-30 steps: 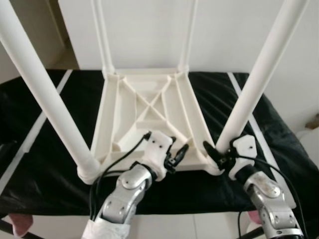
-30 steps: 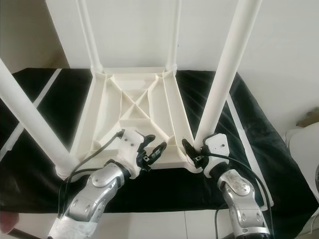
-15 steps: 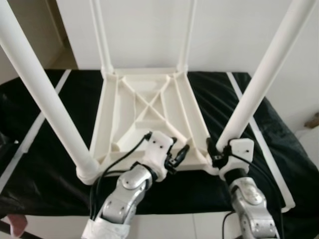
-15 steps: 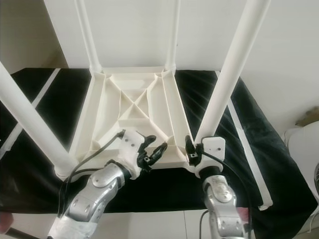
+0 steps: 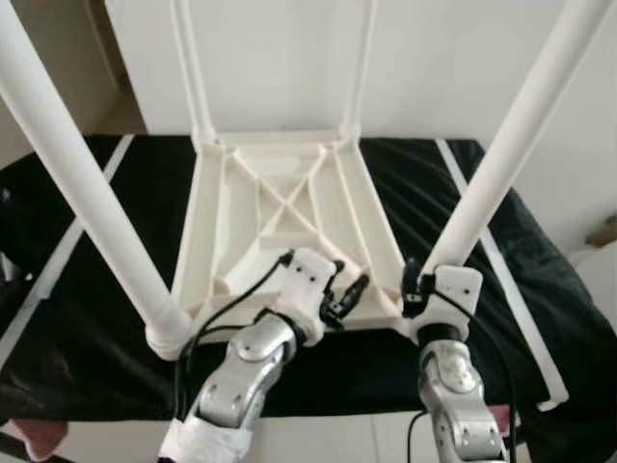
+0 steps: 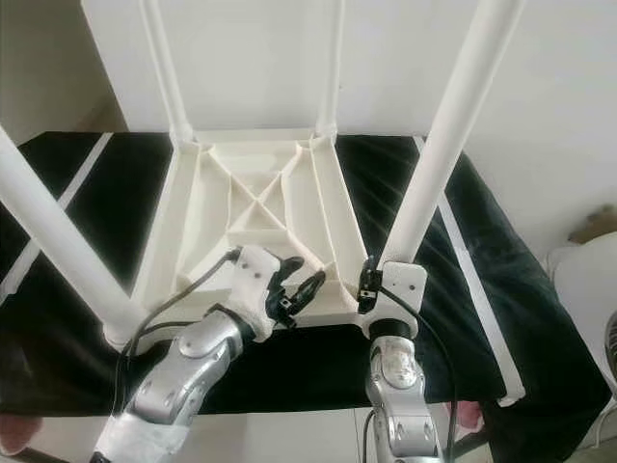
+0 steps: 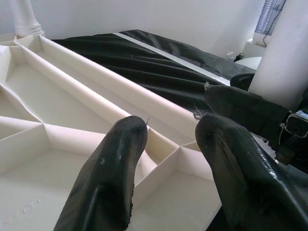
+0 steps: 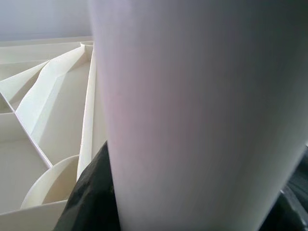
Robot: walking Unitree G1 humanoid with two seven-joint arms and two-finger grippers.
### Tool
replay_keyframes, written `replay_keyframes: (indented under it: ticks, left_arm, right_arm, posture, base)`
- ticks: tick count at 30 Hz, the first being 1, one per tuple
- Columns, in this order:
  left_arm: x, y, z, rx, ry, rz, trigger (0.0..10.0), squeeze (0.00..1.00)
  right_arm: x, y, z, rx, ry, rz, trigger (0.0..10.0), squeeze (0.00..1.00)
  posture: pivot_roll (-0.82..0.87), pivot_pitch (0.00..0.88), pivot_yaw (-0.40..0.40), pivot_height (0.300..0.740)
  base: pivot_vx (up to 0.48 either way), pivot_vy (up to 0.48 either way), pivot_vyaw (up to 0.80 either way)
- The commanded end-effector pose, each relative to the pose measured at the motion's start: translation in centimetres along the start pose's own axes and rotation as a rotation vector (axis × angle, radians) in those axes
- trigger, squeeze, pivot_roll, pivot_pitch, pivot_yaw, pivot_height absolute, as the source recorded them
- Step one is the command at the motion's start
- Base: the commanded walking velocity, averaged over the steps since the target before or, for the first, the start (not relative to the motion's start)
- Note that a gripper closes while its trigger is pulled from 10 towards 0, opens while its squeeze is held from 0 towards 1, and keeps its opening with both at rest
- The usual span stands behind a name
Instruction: Building children table
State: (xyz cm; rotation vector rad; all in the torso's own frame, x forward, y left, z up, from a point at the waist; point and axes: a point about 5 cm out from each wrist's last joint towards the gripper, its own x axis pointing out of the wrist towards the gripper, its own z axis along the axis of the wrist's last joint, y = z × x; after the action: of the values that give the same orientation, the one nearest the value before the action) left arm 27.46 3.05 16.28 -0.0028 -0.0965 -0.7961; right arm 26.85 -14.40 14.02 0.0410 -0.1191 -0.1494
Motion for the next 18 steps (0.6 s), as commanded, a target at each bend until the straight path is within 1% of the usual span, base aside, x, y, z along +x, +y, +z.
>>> replay_keyframes:
  ticks: [1,5,6,7,8,9,18]
  left_arm:
    - [0.1,-0.1,-0.1,-0.004,0.006,-0.044,10.0,0.0]
    - [0.2,0.0,0.1,-0.004,-0.002,-0.029,10.0,0.0]
    - [0.3,0.1,0.2,-0.003,-0.006,-0.021,10.0,0.0]
    - [0.4,0.2,0.3,-0.004,-0.01,-0.015,10.0,0.0]
    - [0.4,0.2,0.3,-0.004,-0.01,-0.015,10.0,0.0]
    - [0.5,0.4,0.5,-0.005,-0.016,-0.007,10.0,0.0]
    - [0.8,0.9,1.1,-0.007,-0.038,0.013,10.0,0.0]
  right_arm:
    - [-0.2,0.2,-1.3,0.02,0.08,-0.007,10.0,0.0]
    - [-0.1,0.3,-1.0,0.031,0.064,-0.003,10.0,0.0]
    - [-0.1,0.5,-0.7,0.047,0.048,0.02,10.0,0.26]
    - [-0.1,0.5,-0.3,0.06,0.023,0.035,10.0,0.77]
    - [-0.1,0.5,-0.3,0.06,0.023,0.035,10.0,0.77]
    - [0.0,0.3,0.2,0.067,-0.009,0.052,10.0,1.0]
    - [0.4,-0.9,0.4,0.051,-0.026,0.066,10.0,1.0]
  posture:
    - [-0.12,0.071,0.003,0.74]
    - [-0.12,0.071,-0.001,0.74]
    - [-0.12,0.07,-0.004,0.74]
    - [-0.12,0.074,-0.006,0.74]
    - [-0.12,0.074,-0.006,0.74]
    - [-0.11,0.074,-0.009,0.74]
    - [-0.11,0.072,-0.011,0.74]
  base:
    - [0.0,0.0,0.0]
    - [0.0,0.0,0.0]
    - [0.0,0.0,0.0]
    - [0.0,0.0,0.0]
    - [0.0,0.0,0.0]
    - [0.0,0.0,0.0]
    - [0.0,0.0,0.0]
